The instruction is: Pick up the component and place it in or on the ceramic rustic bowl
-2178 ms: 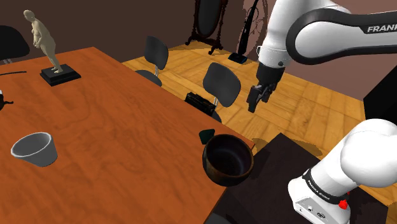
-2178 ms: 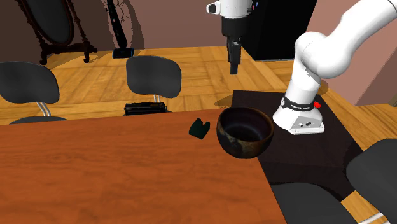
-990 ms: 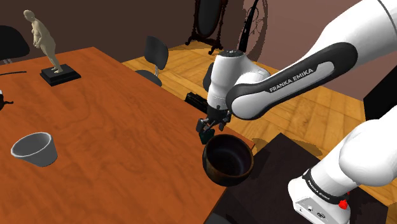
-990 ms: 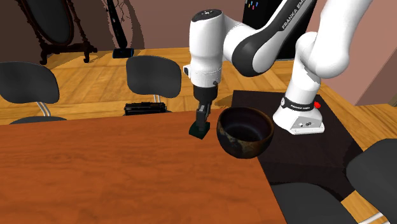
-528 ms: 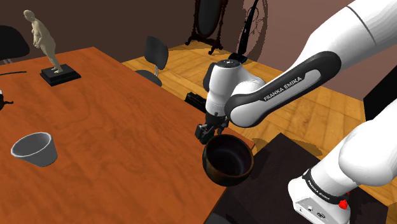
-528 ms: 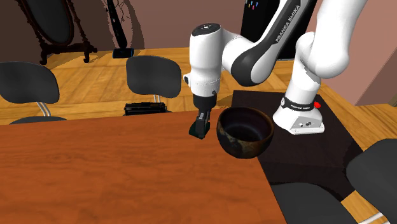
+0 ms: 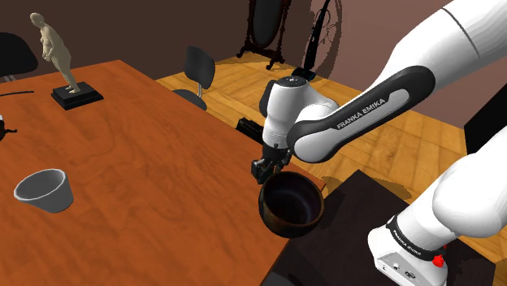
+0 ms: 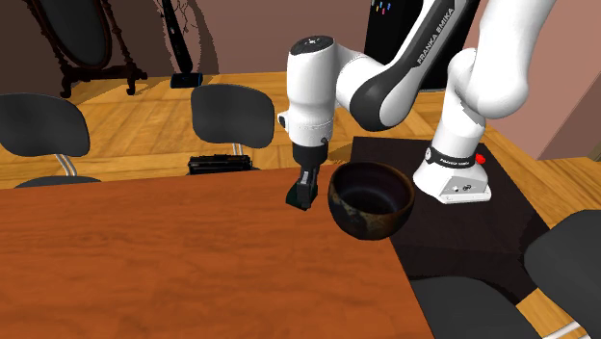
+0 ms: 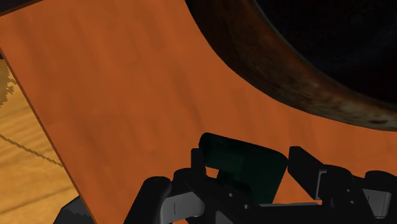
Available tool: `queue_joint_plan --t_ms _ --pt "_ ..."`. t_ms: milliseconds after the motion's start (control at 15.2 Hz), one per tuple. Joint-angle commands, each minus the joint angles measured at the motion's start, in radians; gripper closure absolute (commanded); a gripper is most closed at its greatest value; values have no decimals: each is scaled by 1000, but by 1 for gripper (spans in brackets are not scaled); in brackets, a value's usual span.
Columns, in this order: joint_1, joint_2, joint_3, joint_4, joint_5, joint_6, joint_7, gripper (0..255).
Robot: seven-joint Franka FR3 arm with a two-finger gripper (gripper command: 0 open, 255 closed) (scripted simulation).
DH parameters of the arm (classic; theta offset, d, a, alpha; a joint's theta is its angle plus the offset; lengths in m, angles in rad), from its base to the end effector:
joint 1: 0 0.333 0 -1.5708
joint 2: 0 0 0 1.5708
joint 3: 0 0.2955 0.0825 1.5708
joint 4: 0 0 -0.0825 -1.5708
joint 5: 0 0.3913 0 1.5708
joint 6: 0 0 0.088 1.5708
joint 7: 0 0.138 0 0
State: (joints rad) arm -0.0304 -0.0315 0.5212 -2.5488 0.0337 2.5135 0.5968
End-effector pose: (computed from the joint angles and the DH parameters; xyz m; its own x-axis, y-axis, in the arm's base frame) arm 0.4027 0.2135 0.2215 0.9910 -0.1332 -0.0087 -0.1332 -0.9911 0.0012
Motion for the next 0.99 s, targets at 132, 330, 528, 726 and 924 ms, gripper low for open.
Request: queue_joint_plan --t_ms 132,330,528,726,924 --pt "0 0 0 0 0 0 0 255" --pt "0 0 0 0 0 0 0 255" --pt "1 -14 0 3 11 -15 -8 255" --pt "5 -55 -3 12 40 -61 -29 255" --pt "9 -93 -7 24 64 -108 -47 255"
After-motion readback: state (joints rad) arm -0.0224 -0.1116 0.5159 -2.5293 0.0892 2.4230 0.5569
